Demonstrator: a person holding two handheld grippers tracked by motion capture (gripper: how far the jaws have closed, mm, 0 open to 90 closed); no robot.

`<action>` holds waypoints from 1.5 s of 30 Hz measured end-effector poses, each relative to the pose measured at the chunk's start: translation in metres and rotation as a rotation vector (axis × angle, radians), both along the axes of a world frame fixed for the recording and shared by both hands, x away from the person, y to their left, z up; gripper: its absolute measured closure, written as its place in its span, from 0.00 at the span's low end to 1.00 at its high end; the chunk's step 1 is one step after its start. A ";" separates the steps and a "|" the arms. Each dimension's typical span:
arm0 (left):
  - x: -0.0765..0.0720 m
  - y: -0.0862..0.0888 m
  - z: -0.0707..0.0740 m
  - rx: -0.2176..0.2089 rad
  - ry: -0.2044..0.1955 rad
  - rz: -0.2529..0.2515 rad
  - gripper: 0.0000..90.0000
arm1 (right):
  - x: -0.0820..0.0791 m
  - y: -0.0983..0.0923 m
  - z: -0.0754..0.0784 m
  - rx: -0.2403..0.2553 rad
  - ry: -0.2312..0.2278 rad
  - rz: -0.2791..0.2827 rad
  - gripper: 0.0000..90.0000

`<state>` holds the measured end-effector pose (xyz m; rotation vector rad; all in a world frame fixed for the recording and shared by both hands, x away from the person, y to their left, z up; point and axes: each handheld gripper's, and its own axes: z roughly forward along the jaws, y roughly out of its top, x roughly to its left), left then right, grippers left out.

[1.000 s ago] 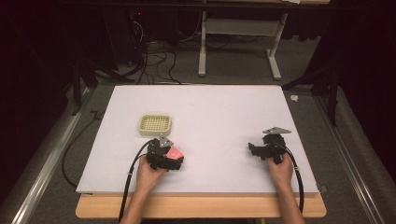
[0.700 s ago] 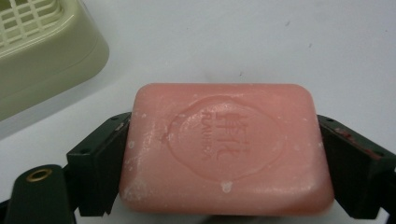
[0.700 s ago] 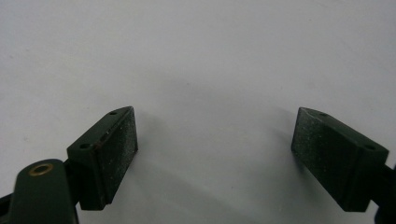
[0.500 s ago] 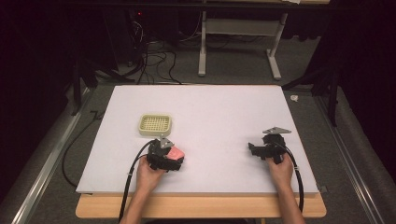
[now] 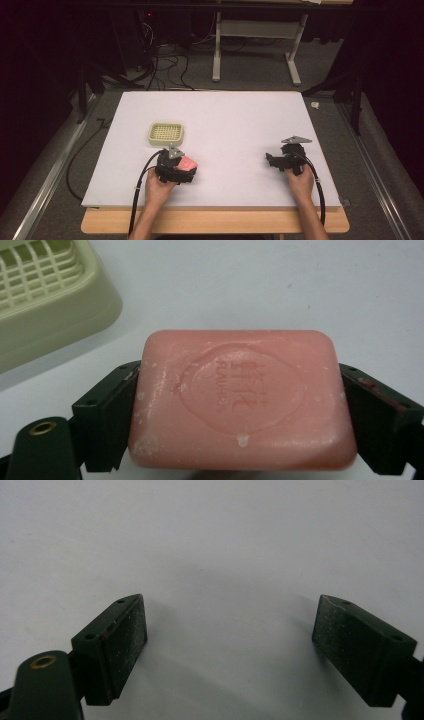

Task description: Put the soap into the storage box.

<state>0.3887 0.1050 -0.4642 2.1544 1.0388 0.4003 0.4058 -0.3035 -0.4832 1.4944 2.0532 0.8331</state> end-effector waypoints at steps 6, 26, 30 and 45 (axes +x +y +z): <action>-0.002 0.011 0.009 -0.030 0.004 0.046 0.15 | 0.000 0.000 0.000 0.000 0.000 0.000 0.17; 0.010 0.032 0.037 -0.043 -0.031 0.174 0.15 | -0.001 0.001 0.000 -0.003 -0.001 0.011 0.17; 0.014 0.034 0.042 -0.031 -0.034 0.181 0.15 | -0.001 0.001 0.000 -0.005 -0.002 0.017 0.17; 0.032 0.040 0.060 -0.057 -0.028 0.229 0.15 | -0.001 0.001 0.000 -0.004 -0.001 0.021 0.17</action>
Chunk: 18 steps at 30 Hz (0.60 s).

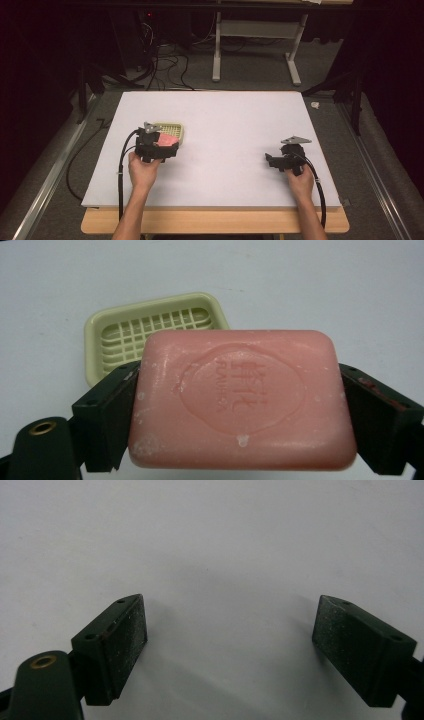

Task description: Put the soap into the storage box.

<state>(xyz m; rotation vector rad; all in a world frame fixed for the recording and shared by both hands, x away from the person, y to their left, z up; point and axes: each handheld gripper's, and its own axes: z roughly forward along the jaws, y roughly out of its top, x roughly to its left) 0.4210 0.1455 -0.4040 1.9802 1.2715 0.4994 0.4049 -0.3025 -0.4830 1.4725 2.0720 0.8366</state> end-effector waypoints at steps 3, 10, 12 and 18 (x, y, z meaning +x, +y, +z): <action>0.004 0.000 0.003 0.009 -0.005 0.007 0.15 | 0.000 0.000 0.000 0.001 0.001 -0.001 0.17; 0.017 -0.002 0.005 0.015 0.008 0.015 0.15 | 0.000 0.000 0.000 -0.001 -0.002 0.002 0.17; 0.020 -0.003 0.004 0.026 0.008 0.016 0.15 | 0.000 0.000 0.000 0.000 -0.001 0.004 0.17; 0.033 -0.003 0.002 0.031 0.025 0.042 0.15 | 0.000 0.000 0.000 -0.003 -0.002 0.013 0.17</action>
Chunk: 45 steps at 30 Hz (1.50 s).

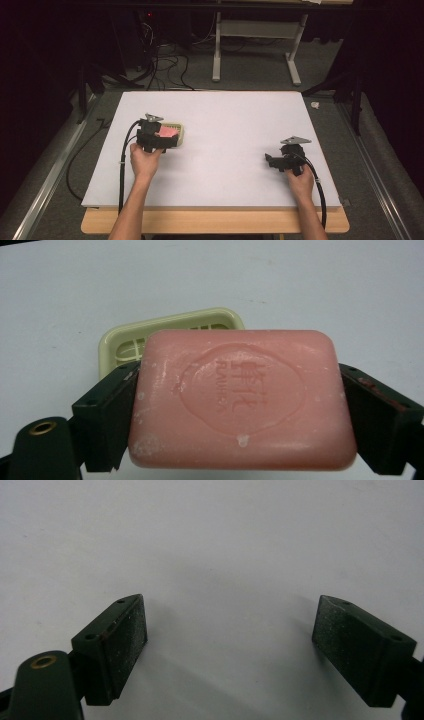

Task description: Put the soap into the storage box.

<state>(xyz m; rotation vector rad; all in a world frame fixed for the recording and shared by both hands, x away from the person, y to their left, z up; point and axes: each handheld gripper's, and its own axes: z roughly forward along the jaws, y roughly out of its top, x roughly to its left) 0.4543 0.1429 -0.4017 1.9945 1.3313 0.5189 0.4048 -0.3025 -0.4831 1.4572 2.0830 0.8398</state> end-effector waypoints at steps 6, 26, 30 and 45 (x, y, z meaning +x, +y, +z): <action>0.012 0.003 0.000 -0.021 0.005 0.024 0.15 | 0.000 0.000 0.000 0.000 0.000 0.003 0.17; 0.049 -0.003 -0.026 0.019 0.068 0.111 0.15 | 0.000 0.000 0.000 -0.001 0.001 0.006 0.17; 0.054 -0.003 -0.032 0.023 0.084 0.122 0.15 | 0.000 0.000 0.000 -0.001 0.001 0.006 0.17; 0.063 -0.004 -0.047 0.063 0.120 0.147 0.15 | 0.000 0.000 0.000 -0.002 -0.001 0.009 0.17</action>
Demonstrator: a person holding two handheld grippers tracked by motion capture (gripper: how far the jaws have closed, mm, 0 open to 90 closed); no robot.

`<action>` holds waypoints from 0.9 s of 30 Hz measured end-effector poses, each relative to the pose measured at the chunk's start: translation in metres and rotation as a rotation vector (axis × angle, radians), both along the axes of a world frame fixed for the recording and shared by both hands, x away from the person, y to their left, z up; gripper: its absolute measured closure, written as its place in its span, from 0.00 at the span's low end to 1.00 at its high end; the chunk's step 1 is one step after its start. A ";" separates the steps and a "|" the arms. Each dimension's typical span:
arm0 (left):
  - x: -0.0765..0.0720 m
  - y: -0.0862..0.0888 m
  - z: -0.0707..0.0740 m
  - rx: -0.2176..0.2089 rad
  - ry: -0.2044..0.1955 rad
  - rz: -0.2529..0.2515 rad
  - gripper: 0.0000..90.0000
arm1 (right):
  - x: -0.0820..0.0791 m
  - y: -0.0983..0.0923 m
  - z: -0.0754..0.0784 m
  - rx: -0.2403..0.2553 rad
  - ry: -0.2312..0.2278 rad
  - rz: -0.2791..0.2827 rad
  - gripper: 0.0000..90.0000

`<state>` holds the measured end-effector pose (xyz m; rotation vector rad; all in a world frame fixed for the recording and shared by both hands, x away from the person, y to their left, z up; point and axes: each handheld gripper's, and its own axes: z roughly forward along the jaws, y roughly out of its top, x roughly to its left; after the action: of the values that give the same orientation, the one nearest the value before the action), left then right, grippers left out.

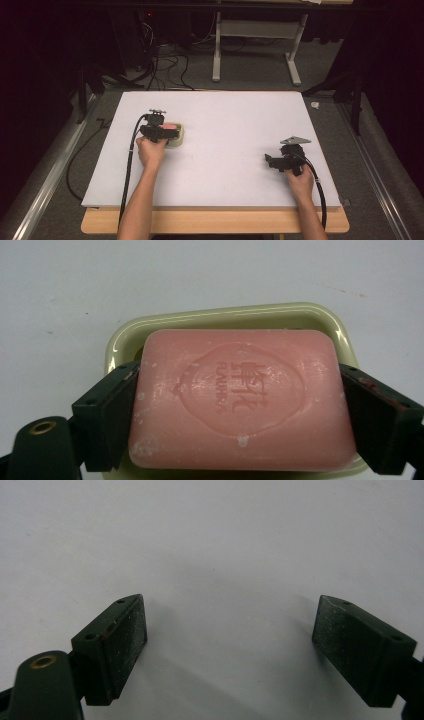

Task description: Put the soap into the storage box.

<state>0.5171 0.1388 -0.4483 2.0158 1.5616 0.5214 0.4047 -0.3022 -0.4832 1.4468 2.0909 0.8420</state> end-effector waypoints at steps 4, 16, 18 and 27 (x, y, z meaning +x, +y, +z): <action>0.000 -0.001 -0.001 0.004 -0.004 -0.001 0.15 | 0.000 0.000 0.000 0.001 0.001 -0.002 0.17; 0.001 -0.004 -0.004 0.015 -0.021 0.002 0.15 | 0.000 0.000 0.000 0.000 0.000 0.000 0.17; 0.000 -0.004 -0.001 0.010 -0.030 0.002 0.15 | 0.000 0.000 0.000 0.000 0.000 0.000 0.17; -0.007 -0.001 0.011 -0.019 -0.077 -0.025 0.14 | 0.000 0.000 0.000 0.000 0.000 0.000 0.17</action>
<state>0.5101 0.1374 -0.4377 1.9753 1.4882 0.5647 0.4047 -0.3021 -0.4832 1.4470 2.0910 0.8411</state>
